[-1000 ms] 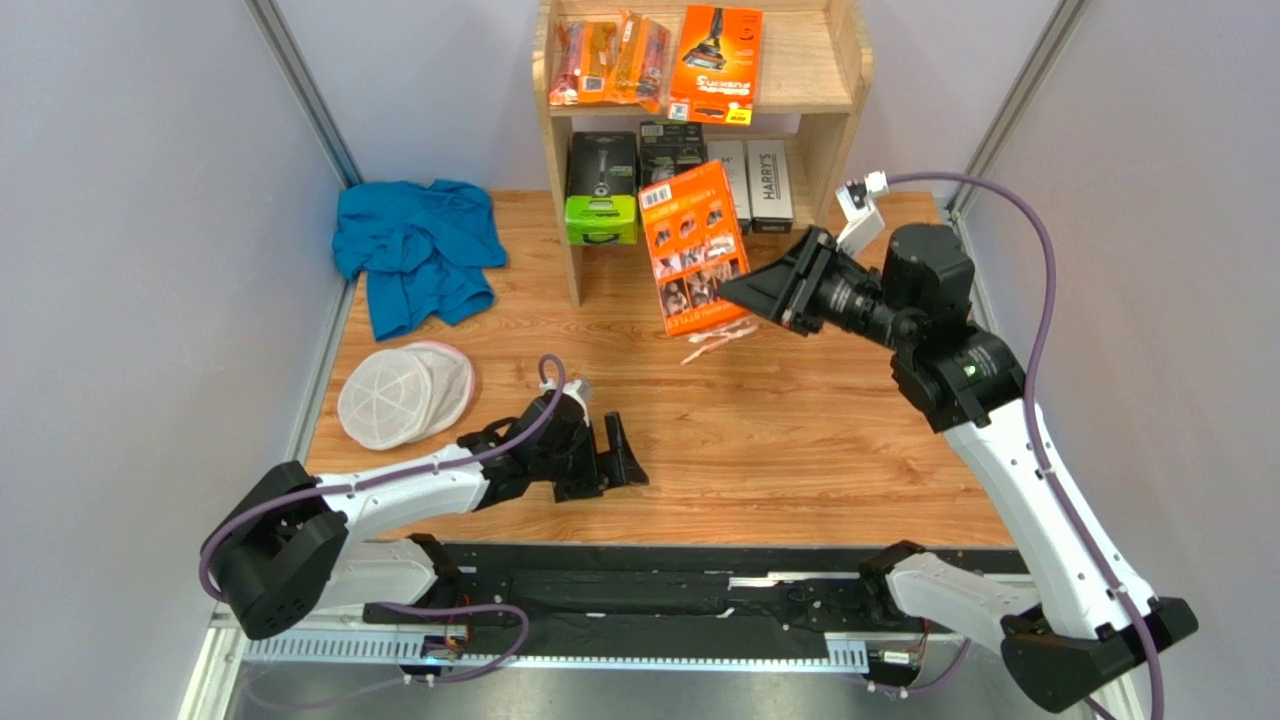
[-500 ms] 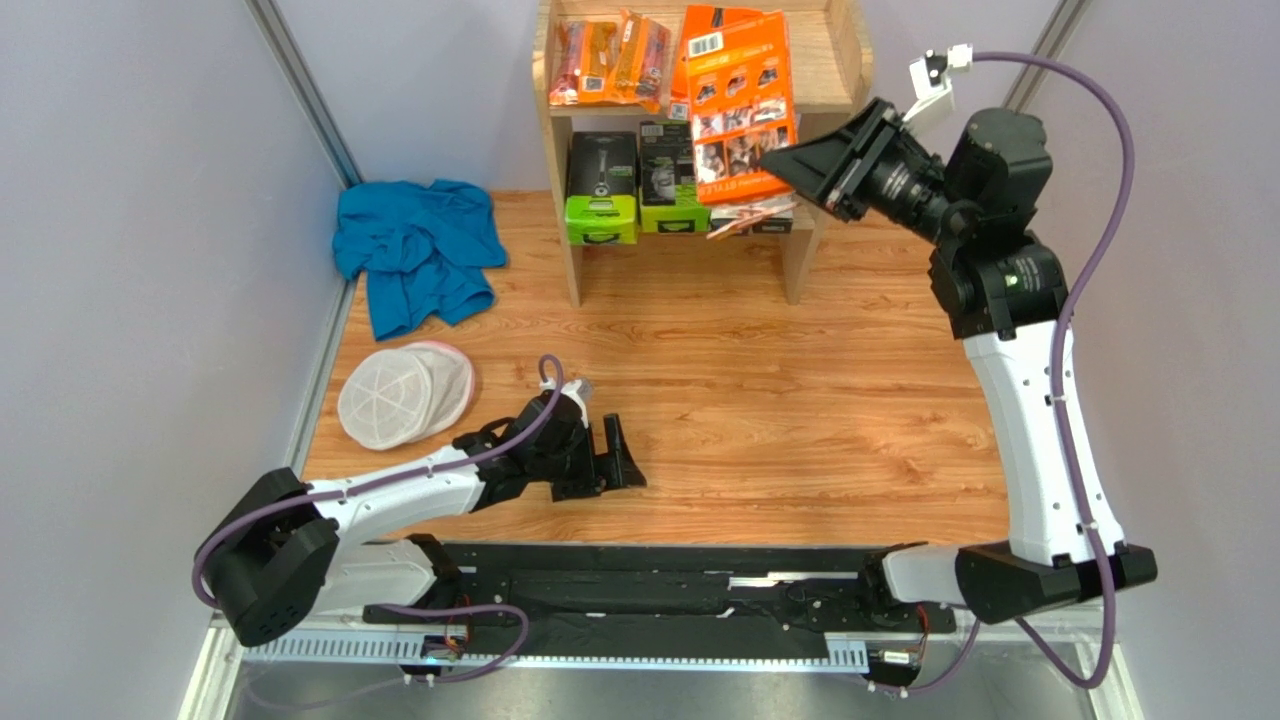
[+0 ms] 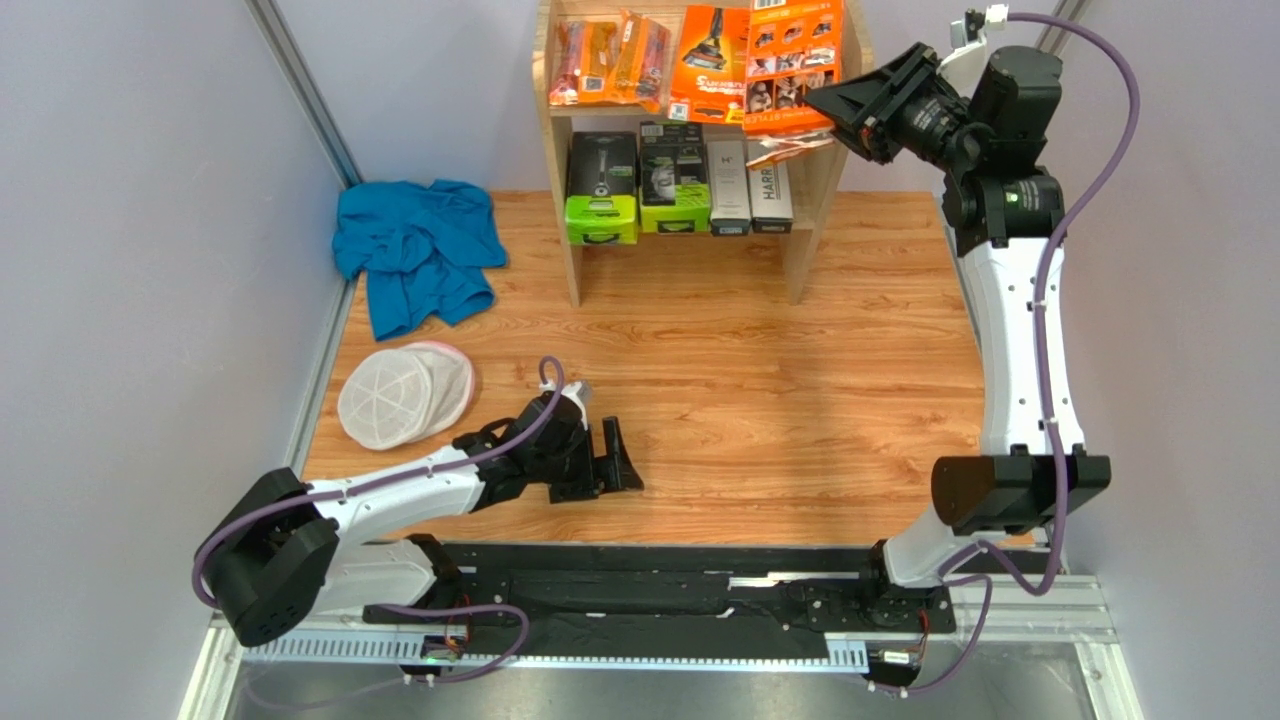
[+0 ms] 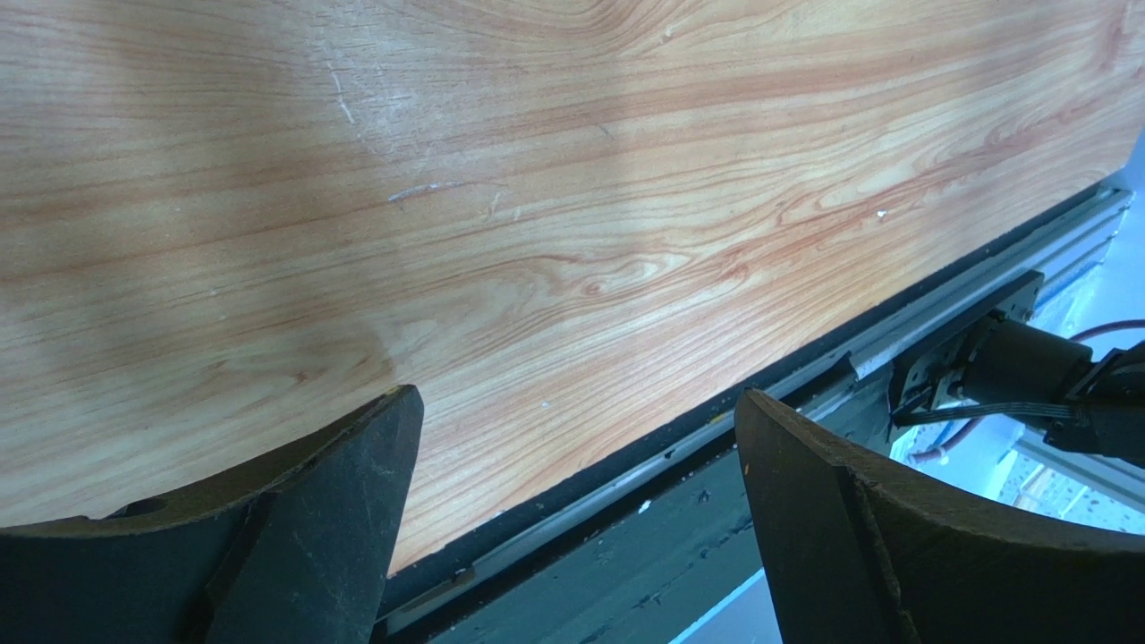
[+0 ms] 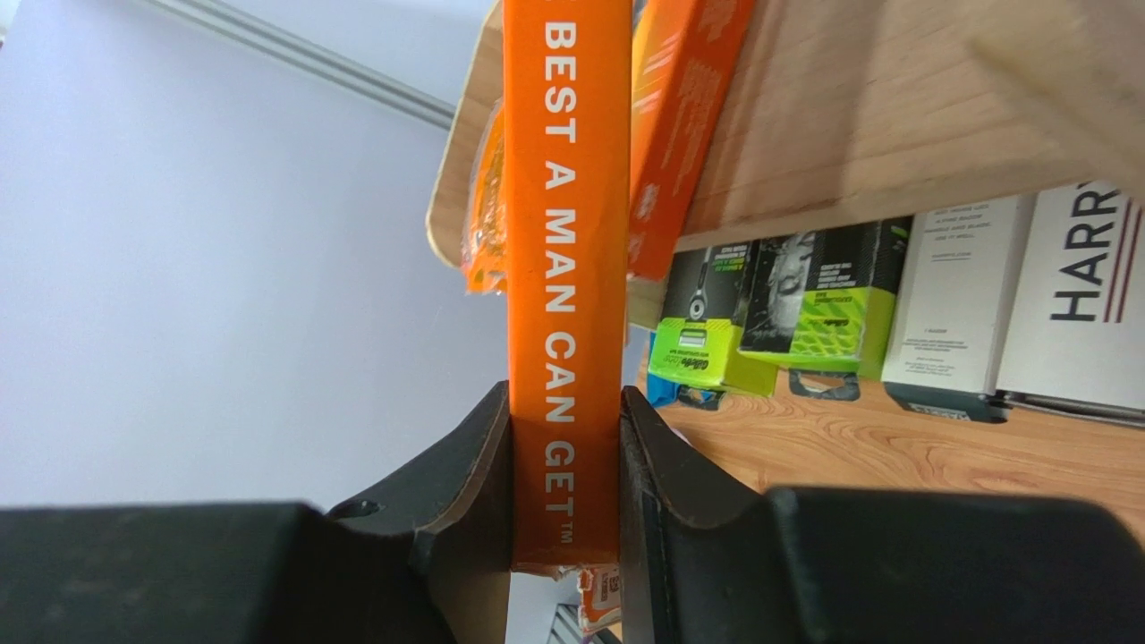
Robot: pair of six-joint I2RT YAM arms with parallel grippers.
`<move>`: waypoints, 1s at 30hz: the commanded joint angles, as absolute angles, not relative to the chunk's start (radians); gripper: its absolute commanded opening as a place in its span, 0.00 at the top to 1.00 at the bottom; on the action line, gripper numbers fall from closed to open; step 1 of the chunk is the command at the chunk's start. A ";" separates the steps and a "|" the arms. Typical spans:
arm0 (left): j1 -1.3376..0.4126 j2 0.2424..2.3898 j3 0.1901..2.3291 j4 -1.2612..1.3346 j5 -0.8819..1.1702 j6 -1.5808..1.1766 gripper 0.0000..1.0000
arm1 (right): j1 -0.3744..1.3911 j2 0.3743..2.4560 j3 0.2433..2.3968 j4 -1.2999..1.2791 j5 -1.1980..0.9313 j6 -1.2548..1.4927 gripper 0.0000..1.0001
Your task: Place and organize the shaving razors onto the shelf
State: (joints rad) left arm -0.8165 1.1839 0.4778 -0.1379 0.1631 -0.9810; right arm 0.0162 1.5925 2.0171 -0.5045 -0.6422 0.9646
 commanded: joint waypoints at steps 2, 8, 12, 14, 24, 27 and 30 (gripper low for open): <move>-0.815 1.163 0.496 -0.147 0.166 -0.960 0.05 | -0.034 1.653 2.115 -0.451 -0.669 1.023 1.00; -0.813 1.163 0.488 -0.141 0.167 -0.962 0.05 | -0.052 1.712 2.164 -0.456 -0.673 1.052 1.00; -0.813 1.167 0.486 -0.137 0.167 -0.960 0.05 | -0.052 1.758 2.216 -0.479 -0.692 1.066 1.00; -0.815 1.169 0.486 -0.137 0.169 -0.962 0.05 | -0.052 1.795 2.262 -0.502 -0.699 1.075 0.99; -0.813 1.164 0.482 -0.138 0.166 -0.968 0.06 | -0.054 1.833 2.283 -0.519 -0.704 1.097 0.94; -0.815 1.161 0.482 -0.138 0.166 -0.966 0.06 | -0.054 1.842 2.290 -0.509 -0.710 1.107 0.91; -0.813 1.161 0.479 -0.138 0.166 -0.969 0.06 | -0.054 1.855 2.298 -0.499 -0.722 1.117 0.84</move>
